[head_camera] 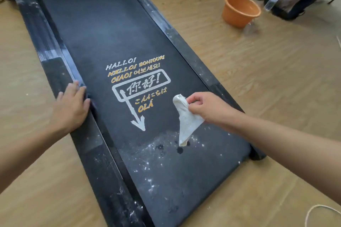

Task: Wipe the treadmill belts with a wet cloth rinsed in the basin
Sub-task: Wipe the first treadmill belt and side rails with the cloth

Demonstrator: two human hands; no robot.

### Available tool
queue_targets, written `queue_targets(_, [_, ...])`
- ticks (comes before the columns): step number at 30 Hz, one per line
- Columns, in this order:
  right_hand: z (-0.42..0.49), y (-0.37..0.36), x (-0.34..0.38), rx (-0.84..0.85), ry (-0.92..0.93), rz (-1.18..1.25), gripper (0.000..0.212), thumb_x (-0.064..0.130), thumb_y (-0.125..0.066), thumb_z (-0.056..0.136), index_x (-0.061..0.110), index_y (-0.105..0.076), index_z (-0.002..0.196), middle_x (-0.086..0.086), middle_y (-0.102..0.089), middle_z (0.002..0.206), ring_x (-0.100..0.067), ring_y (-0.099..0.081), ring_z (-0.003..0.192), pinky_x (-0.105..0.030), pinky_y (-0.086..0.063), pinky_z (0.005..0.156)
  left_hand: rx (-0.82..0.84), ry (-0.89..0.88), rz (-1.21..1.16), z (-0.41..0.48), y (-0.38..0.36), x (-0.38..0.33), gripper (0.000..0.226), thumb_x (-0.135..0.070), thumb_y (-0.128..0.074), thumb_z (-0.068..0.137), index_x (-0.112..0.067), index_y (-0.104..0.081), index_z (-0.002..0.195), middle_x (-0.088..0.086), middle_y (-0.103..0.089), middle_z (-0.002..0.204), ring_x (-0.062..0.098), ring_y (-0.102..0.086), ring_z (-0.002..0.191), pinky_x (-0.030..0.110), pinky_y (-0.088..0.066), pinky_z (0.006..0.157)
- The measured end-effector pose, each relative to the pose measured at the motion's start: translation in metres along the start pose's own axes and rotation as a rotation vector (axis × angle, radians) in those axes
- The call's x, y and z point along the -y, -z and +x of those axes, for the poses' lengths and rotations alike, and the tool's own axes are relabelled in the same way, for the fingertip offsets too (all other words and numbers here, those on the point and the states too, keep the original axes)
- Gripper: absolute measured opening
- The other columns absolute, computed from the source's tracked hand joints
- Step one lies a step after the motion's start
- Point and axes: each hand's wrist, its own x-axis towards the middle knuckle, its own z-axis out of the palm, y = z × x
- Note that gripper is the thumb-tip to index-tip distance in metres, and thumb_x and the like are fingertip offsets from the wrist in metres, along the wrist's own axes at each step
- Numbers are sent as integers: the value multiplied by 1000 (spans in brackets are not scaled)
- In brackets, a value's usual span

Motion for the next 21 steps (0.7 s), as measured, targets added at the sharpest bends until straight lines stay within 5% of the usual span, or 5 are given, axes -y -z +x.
queue_targets(5, [54, -53, -39, 18, 66, -35, 15, 19, -57, 95, 11, -67, 101, 2, -58, 80, -16, -49, 68, -29, -42, 60, 204, -426, 169, -140, -40, -94, 103, -86, -22, 92, -10, -38, 160, 14, -24, 171, 33, -30, 156, 49, -35, 123])
queue_targets(10, [48, -65, -34, 106, 69, 67, 8, 13, -49, 91, 16, -56, 90, -2, -48, 76, -20, -44, 67, -29, -39, 59, 420, -99, 269, -191, -39, -157, 146, -111, -15, 60, -12, 8, 166, 19, 16, 172, 32, 7, 162, 48, -8, 131])
queue_targets(17, [57, -73, -28, 115, 10, 231, 16, 7, -47, 79, 20, -43, 70, 1, -40, 68, -20, -40, 62, -36, -41, 67, 447, 101, 114, -194, -59, -181, 168, -109, -31, 42, -2, 17, 162, 26, 28, 167, 38, 22, 158, 50, -3, 131])
queue_targets(21, [51, -69, -31, 198, -32, 383, 24, -3, -42, 83, 17, -40, 70, 0, -39, 64, -12, -43, 42, -23, -44, 50, 463, 100, 83, -184, -62, -179, 168, -102, -58, 52, 0, 20, 160, 31, 31, 163, 44, 26, 155, 53, 1, 130])
